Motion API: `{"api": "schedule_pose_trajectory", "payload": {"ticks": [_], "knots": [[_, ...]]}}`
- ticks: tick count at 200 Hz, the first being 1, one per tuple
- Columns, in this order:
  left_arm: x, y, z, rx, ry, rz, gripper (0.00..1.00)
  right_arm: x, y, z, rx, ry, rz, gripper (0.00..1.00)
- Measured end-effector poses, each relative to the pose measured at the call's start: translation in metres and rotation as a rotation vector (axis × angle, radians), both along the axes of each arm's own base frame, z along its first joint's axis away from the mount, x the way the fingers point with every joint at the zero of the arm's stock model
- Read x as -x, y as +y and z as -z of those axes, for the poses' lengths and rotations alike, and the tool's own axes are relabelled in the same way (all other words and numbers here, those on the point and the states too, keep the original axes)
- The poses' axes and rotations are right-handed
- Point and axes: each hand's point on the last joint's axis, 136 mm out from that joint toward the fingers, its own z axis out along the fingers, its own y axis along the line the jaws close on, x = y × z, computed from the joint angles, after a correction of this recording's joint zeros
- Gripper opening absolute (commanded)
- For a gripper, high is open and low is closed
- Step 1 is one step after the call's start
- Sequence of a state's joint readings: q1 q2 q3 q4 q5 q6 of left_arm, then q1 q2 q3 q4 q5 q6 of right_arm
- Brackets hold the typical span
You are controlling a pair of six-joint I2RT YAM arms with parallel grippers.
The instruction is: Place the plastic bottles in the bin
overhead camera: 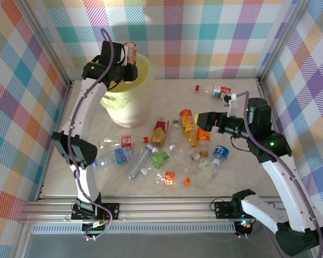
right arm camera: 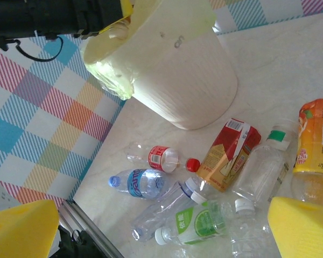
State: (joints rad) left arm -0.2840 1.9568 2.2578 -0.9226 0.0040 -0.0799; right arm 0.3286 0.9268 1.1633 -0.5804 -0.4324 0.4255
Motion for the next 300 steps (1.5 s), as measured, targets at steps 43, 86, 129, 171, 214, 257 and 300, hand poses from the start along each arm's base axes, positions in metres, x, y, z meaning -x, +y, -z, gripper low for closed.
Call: {"api": "schedule_pose_trajectory", "payload": {"ticks": [43,86,129,171,214,257,300], "knots": [[-0.018,0.004,0.037,-0.065,0.067,-0.005,0.33,-0.001,0.001,0.011,0.012,0.035,-0.006,1.00],[-0.026,0.013,0.065,-0.114,0.128,-0.017,0.34,-0.005,0.004,0.024,0.022,0.076,-0.012,1.00],[-0.025,0.017,0.081,-0.137,0.174,-0.012,0.39,-0.008,0.005,0.036,0.032,0.109,-0.015,1.00],[-0.024,0.019,0.082,-0.140,0.179,-0.012,0.53,-0.012,0.007,0.044,0.042,0.131,-0.016,1.00],[-0.024,0.019,0.081,-0.139,0.178,-0.009,0.74,-0.020,0.002,0.063,0.098,0.156,0.009,0.95],[-0.014,0.015,0.059,-0.085,0.140,0.004,0.87,-0.033,-0.011,0.097,0.213,0.209,0.082,0.84],[0.034,0.010,-0.022,0.046,-0.024,0.050,1.00,-0.042,-0.035,0.144,0.355,0.318,0.195,0.76]]}}
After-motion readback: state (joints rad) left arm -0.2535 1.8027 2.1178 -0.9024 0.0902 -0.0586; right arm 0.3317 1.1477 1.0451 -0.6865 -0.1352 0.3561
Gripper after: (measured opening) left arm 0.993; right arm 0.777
